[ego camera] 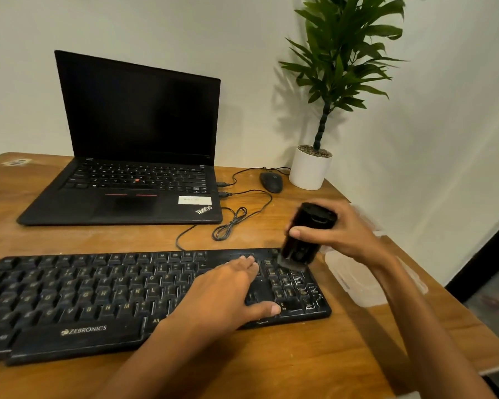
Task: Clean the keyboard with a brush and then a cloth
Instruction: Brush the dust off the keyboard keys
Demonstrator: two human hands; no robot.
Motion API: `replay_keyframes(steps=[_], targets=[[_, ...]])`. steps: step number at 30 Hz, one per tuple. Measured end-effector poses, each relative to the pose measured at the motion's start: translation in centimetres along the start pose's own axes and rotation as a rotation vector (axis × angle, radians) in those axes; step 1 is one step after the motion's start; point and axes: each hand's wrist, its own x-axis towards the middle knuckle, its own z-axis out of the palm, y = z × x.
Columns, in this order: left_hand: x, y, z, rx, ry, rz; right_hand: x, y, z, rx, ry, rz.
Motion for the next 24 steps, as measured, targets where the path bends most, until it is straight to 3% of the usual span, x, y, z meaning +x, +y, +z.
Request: replay_keyframes(steps=[3,7,11,14,18,22,24], targets=[[-0.1,0.1,0.0,0.002,-0.002,0.001,1.1,0.4,1.1,-0.047,-0.071,0.024],[0.0,0.1,0.1,0.003,-0.007,0.0,1.6,0.4,0.2,-0.057,0.077,0.002],[0.0,0.0,0.1,0.014,-0.011,0.002,1.7,0.3,0.9,-0.063,-0.071,0.036],[-0.1,0.0,0.1,0.013,-0.012,-0.002,2.1,0.3,0.8,-0.123,0.077,0.042],[0.0,0.0,0.1,0.007,-0.009,0.002,1.1,0.3,1.8,-0.053,-0.029,0.04],[0.0,0.0,0.2,0.004,-0.003,0.004,0.3,0.1,0.8,-0.179,0.144,0.096],[0.0,0.0,0.2,-0.011,0.001,0.004,0.0,-0.7,1.0,-0.173,0.14,0.054]])
